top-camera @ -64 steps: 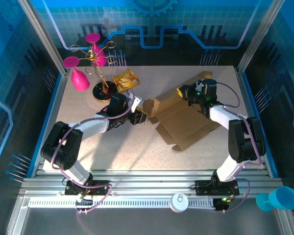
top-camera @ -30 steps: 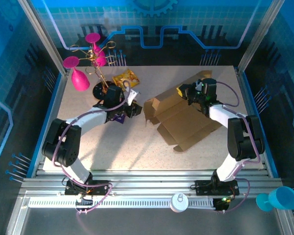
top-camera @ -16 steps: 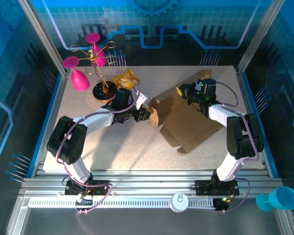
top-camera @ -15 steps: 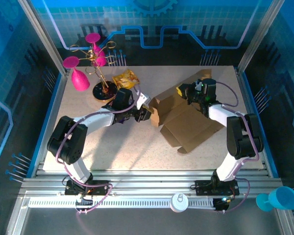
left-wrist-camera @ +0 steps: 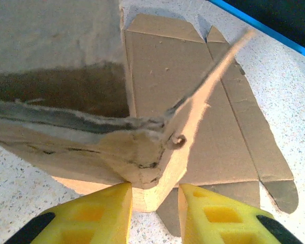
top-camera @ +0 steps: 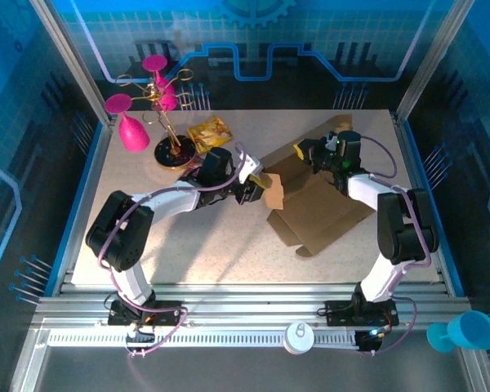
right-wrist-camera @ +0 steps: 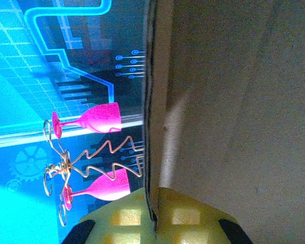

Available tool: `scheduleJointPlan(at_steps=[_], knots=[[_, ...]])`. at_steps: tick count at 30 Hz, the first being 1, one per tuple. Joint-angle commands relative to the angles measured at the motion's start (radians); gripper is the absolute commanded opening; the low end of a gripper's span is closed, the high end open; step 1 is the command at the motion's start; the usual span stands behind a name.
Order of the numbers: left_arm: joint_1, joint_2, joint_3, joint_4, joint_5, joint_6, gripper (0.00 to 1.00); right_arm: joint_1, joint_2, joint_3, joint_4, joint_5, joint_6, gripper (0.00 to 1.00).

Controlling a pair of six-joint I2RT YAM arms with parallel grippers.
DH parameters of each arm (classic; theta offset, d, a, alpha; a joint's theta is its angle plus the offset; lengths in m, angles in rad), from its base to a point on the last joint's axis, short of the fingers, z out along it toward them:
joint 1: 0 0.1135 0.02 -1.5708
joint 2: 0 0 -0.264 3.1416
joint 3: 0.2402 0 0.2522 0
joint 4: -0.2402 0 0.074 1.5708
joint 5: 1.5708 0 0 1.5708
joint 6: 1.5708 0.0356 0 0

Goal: Fold the paper box

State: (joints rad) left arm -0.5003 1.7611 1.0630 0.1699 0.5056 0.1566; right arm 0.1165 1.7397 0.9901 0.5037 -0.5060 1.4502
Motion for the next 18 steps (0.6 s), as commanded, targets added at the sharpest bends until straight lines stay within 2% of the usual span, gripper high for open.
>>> scheduleJointPlan(at_steps=[1, 6, 11, 18], knots=[[-0.018, 0.032, 0.039, 0.026, -0.033, 0.001, 0.31, -0.003, 0.007, -0.005, 0.057, -0.016, 0.008, 0.00], [-0.033, 0.048, 0.050, 0.018, -0.140, -0.008, 0.32, -0.002, -0.005, -0.047, 0.109, -0.011, 0.018, 0.00], [-0.049, 0.049, 0.048, 0.020, -0.216, -0.018, 0.37, -0.007, -0.015, -0.111, 0.209, -0.006, 0.040, 0.00], [-0.078, 0.051, 0.041, 0.045, -0.288, -0.066, 0.44, -0.006, -0.009, -0.204, 0.342, 0.026, 0.082, 0.00]])
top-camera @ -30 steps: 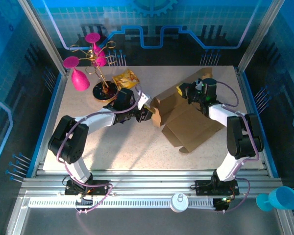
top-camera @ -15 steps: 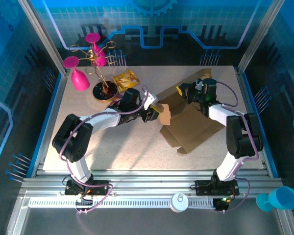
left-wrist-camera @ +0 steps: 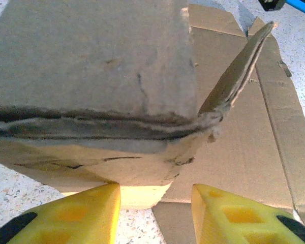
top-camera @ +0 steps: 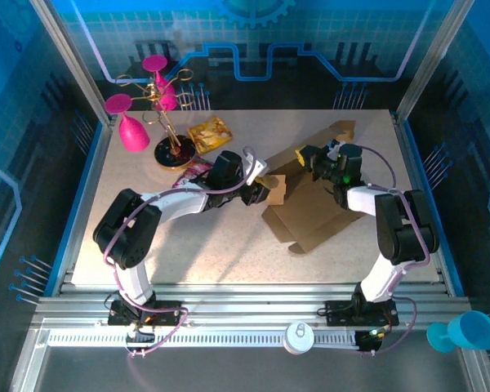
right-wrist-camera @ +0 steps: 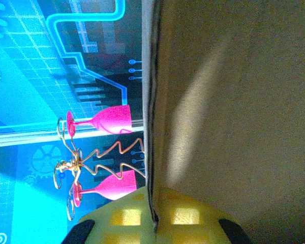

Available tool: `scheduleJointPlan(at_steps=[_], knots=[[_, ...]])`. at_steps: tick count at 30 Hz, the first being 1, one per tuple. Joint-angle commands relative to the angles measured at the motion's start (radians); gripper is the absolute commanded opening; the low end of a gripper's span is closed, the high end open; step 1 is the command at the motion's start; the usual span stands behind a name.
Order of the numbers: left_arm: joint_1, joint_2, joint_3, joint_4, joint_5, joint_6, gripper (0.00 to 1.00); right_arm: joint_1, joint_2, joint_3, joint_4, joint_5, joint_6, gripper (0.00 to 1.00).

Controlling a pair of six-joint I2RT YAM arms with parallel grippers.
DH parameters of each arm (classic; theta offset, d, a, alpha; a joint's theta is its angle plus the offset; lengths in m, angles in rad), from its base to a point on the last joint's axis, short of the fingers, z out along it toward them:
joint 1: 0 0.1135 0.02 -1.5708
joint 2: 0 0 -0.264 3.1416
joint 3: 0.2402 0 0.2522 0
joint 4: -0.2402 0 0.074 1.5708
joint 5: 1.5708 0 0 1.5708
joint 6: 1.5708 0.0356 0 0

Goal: Fold the paper box

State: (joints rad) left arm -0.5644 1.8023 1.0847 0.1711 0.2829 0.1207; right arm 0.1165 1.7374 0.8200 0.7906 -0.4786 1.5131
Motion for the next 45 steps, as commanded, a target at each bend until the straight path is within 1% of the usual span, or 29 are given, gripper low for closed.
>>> scheduleJointPlan(at_steps=[1, 7, 15, 19, 23, 29, 32, 36, 38, 42, 45], knots=[[-0.020, 0.013, 0.020, 0.048, -0.076, -0.034, 0.45, -0.005, -0.008, -0.038, 0.058, -0.001, 0.022, 0.00], [-0.056, 0.023, 0.015, 0.087, -0.170, -0.068, 0.50, -0.008, -0.009, -0.038, 0.057, 0.006, 0.030, 0.00], [-0.089, 0.052, 0.001, 0.179, -0.329, -0.177, 0.53, -0.006, -0.012, -0.034, 0.064, 0.014, 0.051, 0.00], [-0.118, 0.077, -0.002, 0.241, -0.418, -0.222, 0.54, -0.006, -0.010, -0.033, 0.079, 0.016, 0.059, 0.00], [-0.144, 0.108, 0.007, 0.271, -0.551, -0.251, 0.53, -0.004, -0.010, -0.050, 0.101, 0.028, 0.071, 0.00], [-0.153, 0.148, 0.023, 0.336, -0.660, -0.288, 0.51, 0.001, -0.001, -0.058, 0.123, 0.046, 0.097, 0.00], [-0.152, 0.165, 0.020, 0.388, -0.679, -0.303, 0.52, 0.000, -0.001, -0.047, 0.109, 0.053, 0.104, 0.00], [-0.151, 0.179, -0.006, 0.487, -0.696, -0.331, 0.56, 0.005, 0.000, -0.016, 0.075, 0.057, 0.104, 0.00], [-0.152, 0.188, -0.010, 0.516, -0.708, -0.329, 0.57, 0.008, 0.001, -0.001, 0.056, 0.057, 0.103, 0.00], [-0.148, 0.205, 0.003, 0.525, -0.740, -0.332, 0.54, 0.012, 0.011, 0.019, 0.038, 0.057, 0.102, 0.00], [-0.149, 0.218, 0.016, 0.522, -0.783, -0.334, 0.48, 0.020, 0.023, 0.028, 0.039, 0.061, 0.110, 0.00]])
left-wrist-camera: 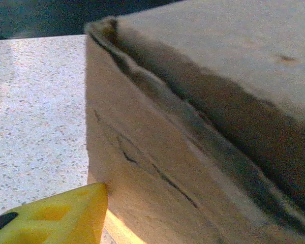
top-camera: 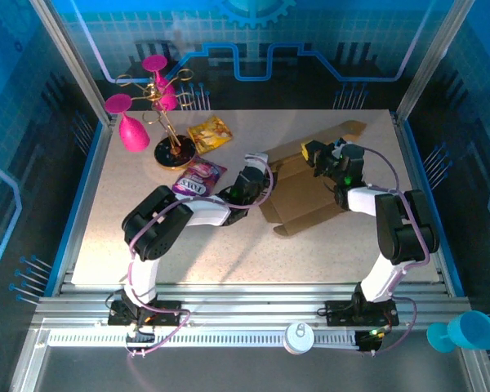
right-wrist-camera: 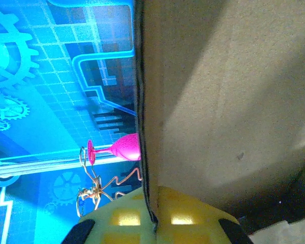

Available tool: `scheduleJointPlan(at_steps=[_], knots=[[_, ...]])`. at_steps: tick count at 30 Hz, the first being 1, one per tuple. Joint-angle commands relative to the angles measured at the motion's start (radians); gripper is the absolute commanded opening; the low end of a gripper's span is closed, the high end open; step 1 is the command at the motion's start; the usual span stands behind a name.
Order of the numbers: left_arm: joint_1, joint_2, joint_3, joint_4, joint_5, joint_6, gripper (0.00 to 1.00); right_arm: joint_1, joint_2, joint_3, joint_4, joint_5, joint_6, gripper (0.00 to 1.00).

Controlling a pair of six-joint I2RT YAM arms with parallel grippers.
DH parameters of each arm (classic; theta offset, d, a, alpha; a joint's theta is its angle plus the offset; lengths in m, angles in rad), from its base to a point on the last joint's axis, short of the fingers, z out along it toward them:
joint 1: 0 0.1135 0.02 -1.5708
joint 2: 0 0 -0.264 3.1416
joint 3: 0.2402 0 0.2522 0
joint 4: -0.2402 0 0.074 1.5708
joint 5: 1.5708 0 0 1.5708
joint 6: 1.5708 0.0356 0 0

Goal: Fold the paper box

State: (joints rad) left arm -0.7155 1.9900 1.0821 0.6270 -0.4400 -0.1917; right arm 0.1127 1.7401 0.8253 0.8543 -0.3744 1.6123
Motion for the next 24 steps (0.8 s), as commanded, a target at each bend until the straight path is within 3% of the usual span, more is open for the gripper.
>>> scheduleJointPlan(at_steps=[1, 6, 9, 16, 24], knots=[[0.003, 0.037, 0.025, 0.063, -0.073, -0.023, 0.46, 0.025, 0.022, 0.024, -0.026, -0.040, 0.014, 0.00], [0.010, 0.066, 0.063, 0.037, -0.126, -0.037, 0.30, 0.037, 0.028, 0.042, -0.046, -0.032, 0.011, 0.00], [0.019, 0.078, 0.084, 0.026, -0.133, -0.062, 0.26, 0.048, 0.037, 0.049, -0.058, -0.031, 0.005, 0.00], [0.039, 0.065, 0.103, -0.001, -0.120, -0.146, 0.41, 0.062, 0.054, 0.037, -0.078, -0.016, -0.069, 0.00], [0.068, 0.056, 0.096, 0.001, -0.082, -0.176, 0.41, 0.079, 0.118, 0.002, 0.071, 0.040, -0.079, 0.00]])
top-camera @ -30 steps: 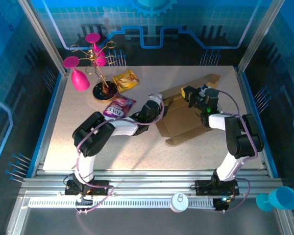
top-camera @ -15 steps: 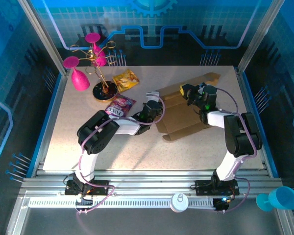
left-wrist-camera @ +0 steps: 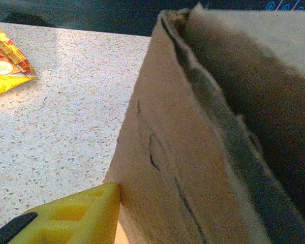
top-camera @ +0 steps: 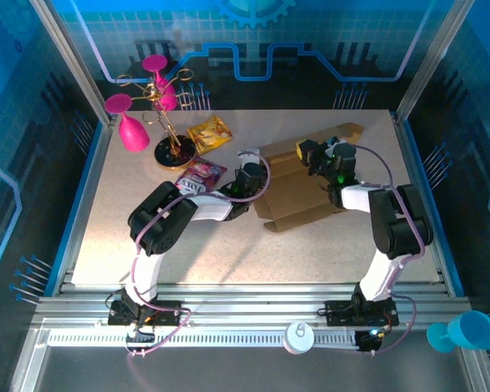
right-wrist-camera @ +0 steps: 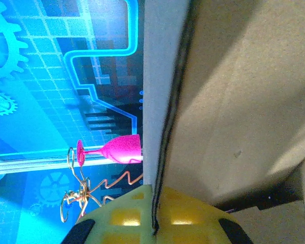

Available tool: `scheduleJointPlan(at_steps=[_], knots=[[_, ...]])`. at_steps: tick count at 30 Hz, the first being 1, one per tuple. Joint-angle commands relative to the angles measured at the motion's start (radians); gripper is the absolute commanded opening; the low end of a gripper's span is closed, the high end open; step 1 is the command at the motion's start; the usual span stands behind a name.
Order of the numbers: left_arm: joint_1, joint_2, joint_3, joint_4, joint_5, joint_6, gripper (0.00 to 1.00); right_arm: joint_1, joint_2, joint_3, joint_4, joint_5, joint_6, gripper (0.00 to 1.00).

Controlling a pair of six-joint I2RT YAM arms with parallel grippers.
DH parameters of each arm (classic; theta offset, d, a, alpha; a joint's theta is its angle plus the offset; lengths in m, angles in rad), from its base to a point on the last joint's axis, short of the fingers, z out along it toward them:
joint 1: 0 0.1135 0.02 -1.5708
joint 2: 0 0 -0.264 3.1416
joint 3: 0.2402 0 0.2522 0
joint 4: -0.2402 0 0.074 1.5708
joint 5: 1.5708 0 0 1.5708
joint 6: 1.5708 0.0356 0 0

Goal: Fold the paper box

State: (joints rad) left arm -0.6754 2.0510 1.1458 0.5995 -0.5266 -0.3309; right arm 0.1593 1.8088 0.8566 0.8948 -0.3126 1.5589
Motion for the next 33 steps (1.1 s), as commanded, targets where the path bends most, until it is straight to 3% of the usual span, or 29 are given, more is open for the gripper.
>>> scheduleJointPlan(at_steps=[1, 7, 13, 17, 28, 30, 33], knots=[[0.030, -0.005, 0.034, 0.023, 0.004, -0.040, 0.40, 0.036, 0.058, -0.029, 0.039, -0.015, -0.022, 0.00], [0.049, 0.005, 0.076, -0.034, -0.002, -0.066, 0.31, 0.064, 0.096, -0.031, 0.094, 0.024, 0.008, 0.00], [0.052, 0.018, 0.159, -0.203, -0.064, -0.105, 0.09, 0.072, 0.081, -0.033, 0.085, 0.055, 0.009, 0.00], [0.051, 0.022, 0.188, -0.295, -0.107, -0.143, 0.00, 0.077, 0.060, -0.020, 0.047, 0.067, 0.009, 0.00], [0.052, 0.023, 0.208, -0.418, -0.143, -0.178, 0.00, 0.084, 0.004, 0.005, -0.043, 0.106, 0.003, 0.00], [0.052, 0.030, 0.217, -0.439, -0.131, -0.189, 0.11, 0.084, 0.008, 0.014, -0.045, 0.102, 0.007, 0.00], [0.055, 0.038, 0.217, -0.439, -0.118, -0.210, 0.18, 0.084, 0.016, 0.013, -0.037, 0.100, 0.020, 0.00]])
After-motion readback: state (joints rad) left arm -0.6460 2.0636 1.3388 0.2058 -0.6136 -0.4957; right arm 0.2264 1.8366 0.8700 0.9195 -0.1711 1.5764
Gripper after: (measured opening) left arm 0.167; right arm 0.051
